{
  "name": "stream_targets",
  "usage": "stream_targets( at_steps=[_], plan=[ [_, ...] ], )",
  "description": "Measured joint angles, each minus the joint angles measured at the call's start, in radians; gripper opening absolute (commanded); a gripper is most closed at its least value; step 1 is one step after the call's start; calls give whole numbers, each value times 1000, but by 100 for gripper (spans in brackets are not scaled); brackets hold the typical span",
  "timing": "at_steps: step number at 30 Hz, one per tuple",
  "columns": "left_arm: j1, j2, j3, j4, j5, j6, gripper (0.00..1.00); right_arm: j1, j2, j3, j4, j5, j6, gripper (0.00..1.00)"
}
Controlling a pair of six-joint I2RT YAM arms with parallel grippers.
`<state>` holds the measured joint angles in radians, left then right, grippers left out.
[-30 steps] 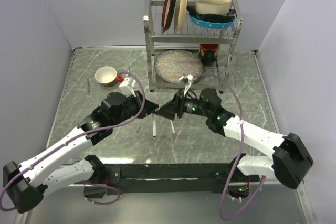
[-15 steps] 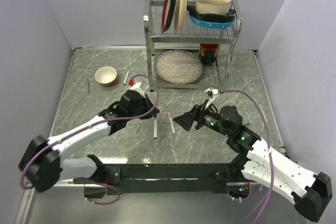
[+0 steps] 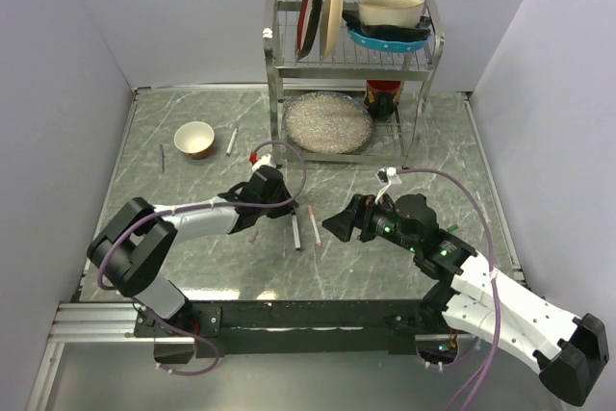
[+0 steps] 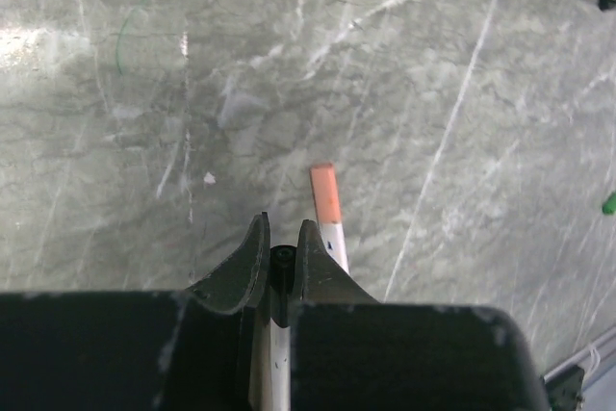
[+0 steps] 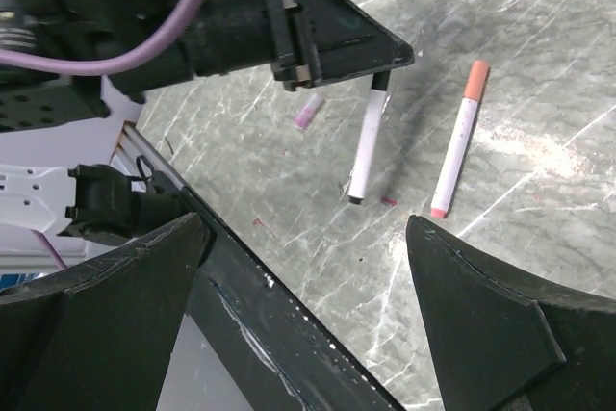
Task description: Insert the pens into the pen caps
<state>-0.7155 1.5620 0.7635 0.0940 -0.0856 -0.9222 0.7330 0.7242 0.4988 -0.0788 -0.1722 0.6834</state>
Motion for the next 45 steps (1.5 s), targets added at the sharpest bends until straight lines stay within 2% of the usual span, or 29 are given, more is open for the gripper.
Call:
stream_targets(
  at_steps=[4,9,11,12,16,22,26,33,39,45],
  plan=[
    [0,30,0,21,-17,-27,19,0,-11,18,-30,19,-8,94],
    [0,63,0,45,-16,-47,25,0,-23,32,-59,45,-19,94],
    [0,79,0,47,-16,-53,30,0,-31,32,-68,49,-19,94],
    [0,83,0,43,-17,-58,33,0,-34,32,-70,49,-18,94],
    [0,76,0,13,-21,-62,56,0,-56,32,-76,50,-11,94],
    [13,-48,14,-78,-25,-14,69,0,-100,32,-96,59,0,94],
    [59,-157,32,-141,-48,13,69,0,-122,31,-109,74,5,94],
    [262,-305,32,-247,-132,58,69,0,-153,2,-110,75,18,93],
    [524,-351,34,-282,-126,79,66,0,-174,-15,-107,66,33,93],
    [818,-385,21,-237,-93,62,66,0,-180,-15,-91,47,34,93]
  ],
)
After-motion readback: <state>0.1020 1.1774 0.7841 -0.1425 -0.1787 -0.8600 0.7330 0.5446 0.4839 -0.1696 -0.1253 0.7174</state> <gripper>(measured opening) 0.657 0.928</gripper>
